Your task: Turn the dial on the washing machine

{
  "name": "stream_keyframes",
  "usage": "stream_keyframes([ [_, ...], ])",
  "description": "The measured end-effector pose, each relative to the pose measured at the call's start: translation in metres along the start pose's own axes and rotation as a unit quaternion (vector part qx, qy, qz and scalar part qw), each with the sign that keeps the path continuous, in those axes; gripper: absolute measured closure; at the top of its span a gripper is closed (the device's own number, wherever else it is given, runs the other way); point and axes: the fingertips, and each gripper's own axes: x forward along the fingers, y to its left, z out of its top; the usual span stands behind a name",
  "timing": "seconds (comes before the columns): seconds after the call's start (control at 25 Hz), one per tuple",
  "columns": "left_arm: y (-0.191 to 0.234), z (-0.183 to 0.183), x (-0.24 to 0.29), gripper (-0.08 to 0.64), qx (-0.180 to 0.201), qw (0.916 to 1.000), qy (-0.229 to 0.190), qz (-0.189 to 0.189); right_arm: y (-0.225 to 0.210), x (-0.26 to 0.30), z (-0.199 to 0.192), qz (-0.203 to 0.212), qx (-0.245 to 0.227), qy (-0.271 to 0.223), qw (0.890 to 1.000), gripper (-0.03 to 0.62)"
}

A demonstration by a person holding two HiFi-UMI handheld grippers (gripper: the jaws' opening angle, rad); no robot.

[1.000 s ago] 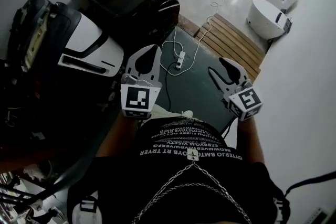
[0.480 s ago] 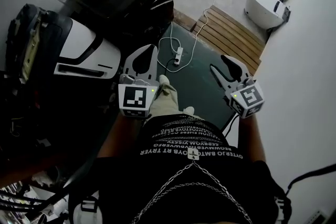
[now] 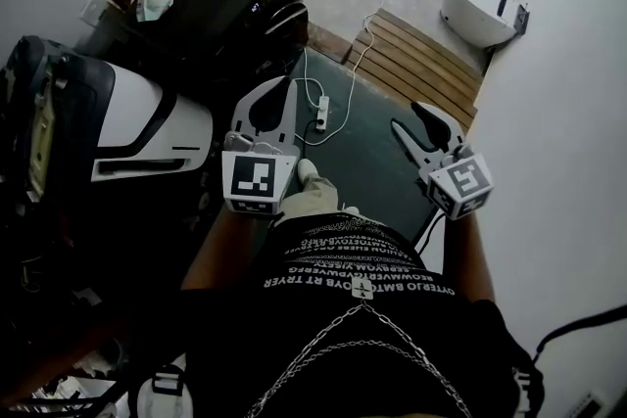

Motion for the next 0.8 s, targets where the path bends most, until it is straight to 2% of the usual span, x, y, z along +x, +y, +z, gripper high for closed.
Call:
stream_keyframes([
  [0.2, 0.055, 0.007, 0.02, 0.555, 0.0, 0.9997, -0.019, 0.015, -0.002, 0.048, 0.036, 0.001, -0.023, -0.008, 1.0, 0.397],
  [0.4, 0.11, -0.004, 0.031, 0.555, -0.013, 0.9992, -0.022, 0.033, 0.012, 0.103, 0.065, 0.02, -0.04, 0.001, 0.999, 0.397],
  [0.6, 0.145, -0.029, 0.041, 0.555, -0.017, 0.9989, -0.03, 0.033, 0.026, 0.139, 0.074, 0.032, -0.054, 0.019, 0.998, 0.396],
  [0.8, 0.174, -0.044, 0.043, 0.555, -0.031, 0.9983, -0.025, 0.043, 0.031, 0.17, 0.081, 0.044, -0.078, 0.012, 0.996, 0.396],
])
